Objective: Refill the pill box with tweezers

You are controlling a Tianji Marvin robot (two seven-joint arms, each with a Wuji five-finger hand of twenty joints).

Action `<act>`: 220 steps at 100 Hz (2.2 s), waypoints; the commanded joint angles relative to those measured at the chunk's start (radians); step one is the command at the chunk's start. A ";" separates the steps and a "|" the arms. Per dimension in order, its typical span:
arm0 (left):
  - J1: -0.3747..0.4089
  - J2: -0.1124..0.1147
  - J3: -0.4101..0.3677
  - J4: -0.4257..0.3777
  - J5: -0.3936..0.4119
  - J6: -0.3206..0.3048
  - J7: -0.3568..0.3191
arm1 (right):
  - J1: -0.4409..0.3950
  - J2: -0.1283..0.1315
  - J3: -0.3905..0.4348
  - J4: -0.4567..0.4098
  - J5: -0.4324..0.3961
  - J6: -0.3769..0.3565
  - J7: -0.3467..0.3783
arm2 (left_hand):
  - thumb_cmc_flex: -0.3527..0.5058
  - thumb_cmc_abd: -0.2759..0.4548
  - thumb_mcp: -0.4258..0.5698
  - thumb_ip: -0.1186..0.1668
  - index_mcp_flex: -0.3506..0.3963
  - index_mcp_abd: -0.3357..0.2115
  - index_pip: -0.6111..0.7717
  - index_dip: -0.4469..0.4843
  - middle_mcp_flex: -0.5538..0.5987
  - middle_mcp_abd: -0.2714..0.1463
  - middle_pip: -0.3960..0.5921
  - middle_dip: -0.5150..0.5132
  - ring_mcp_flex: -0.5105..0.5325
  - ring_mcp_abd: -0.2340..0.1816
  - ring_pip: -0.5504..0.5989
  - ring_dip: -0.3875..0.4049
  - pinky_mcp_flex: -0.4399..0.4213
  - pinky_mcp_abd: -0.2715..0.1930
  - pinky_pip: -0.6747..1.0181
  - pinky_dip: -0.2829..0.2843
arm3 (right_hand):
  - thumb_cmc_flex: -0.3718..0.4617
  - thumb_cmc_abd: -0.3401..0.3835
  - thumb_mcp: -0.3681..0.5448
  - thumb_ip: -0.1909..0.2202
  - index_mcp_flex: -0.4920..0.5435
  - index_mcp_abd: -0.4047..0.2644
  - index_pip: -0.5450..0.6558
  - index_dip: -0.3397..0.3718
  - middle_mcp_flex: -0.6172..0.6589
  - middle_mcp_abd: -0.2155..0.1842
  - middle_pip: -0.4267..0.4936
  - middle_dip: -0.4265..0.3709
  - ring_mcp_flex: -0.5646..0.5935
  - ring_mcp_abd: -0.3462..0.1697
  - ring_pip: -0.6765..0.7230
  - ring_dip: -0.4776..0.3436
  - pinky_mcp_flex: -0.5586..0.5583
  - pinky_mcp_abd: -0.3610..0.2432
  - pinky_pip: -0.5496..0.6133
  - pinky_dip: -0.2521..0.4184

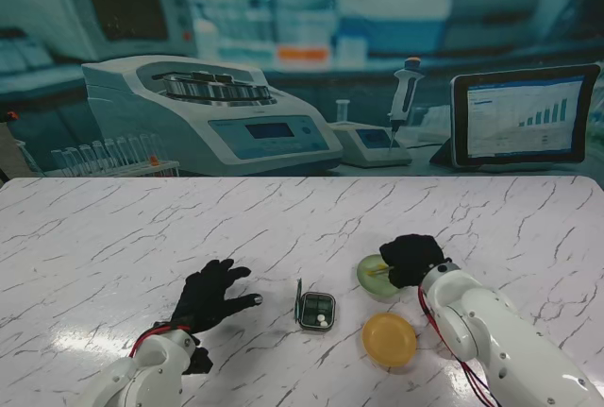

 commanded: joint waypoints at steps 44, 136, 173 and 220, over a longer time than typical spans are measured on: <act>0.007 -0.006 -0.002 0.000 0.002 -0.022 -0.010 | -0.066 -0.003 0.064 -0.082 -0.037 -0.052 -0.010 | 0.000 0.035 0.009 0.032 0.004 -0.007 0.001 -0.012 -0.004 -0.005 -0.003 -0.002 -0.024 -0.014 -0.005 0.007 -0.009 0.006 -0.004 0.009 | 0.050 0.036 0.115 0.121 0.067 -0.164 0.093 0.060 0.002 0.010 0.052 0.022 0.002 -0.075 0.048 0.019 0.004 -0.590 0.058 0.024; 0.003 -0.004 -0.003 0.009 0.019 -0.053 -0.003 | -0.104 -0.004 -0.023 -0.167 -0.007 -0.130 -0.032 | -0.004 0.033 0.010 0.032 0.004 -0.008 0.000 -0.012 -0.005 -0.004 -0.005 -0.003 -0.024 -0.013 -0.008 0.006 -0.009 0.008 -0.003 0.006 | 0.078 0.031 0.079 0.056 0.055 -0.156 0.072 0.040 -0.003 0.027 0.028 0.007 -0.003 -0.059 0.034 0.021 -0.001 -0.580 0.058 0.006; 0.006 -0.005 -0.002 0.009 0.013 -0.051 -0.001 | -0.099 -0.004 -0.052 -0.142 0.020 -0.144 -0.047 | -0.002 0.035 0.011 0.033 0.002 -0.012 -0.001 -0.012 -0.005 -0.004 -0.005 -0.003 -0.024 -0.012 -0.008 0.006 -0.009 0.007 -0.003 0.005 | 0.097 0.033 0.045 -0.003 0.041 -0.156 0.053 0.015 -0.012 0.037 0.009 -0.011 -0.013 -0.047 0.021 0.016 -0.012 -0.568 0.052 -0.004; 0.011 -0.005 -0.006 0.005 0.005 -0.049 -0.004 | -0.088 -0.007 -0.063 -0.128 0.048 -0.139 -0.054 | 0.000 0.038 0.010 0.032 0.001 -0.014 -0.002 -0.013 -0.007 -0.002 -0.005 -0.004 -0.024 -0.013 -0.006 0.006 -0.008 0.006 0.000 0.007 | 0.168 0.043 -0.062 -0.186 -0.028 -0.116 0.025 -0.130 -0.059 0.059 -0.050 -0.053 -0.069 0.002 -0.035 0.001 -0.075 -0.507 0.019 -0.020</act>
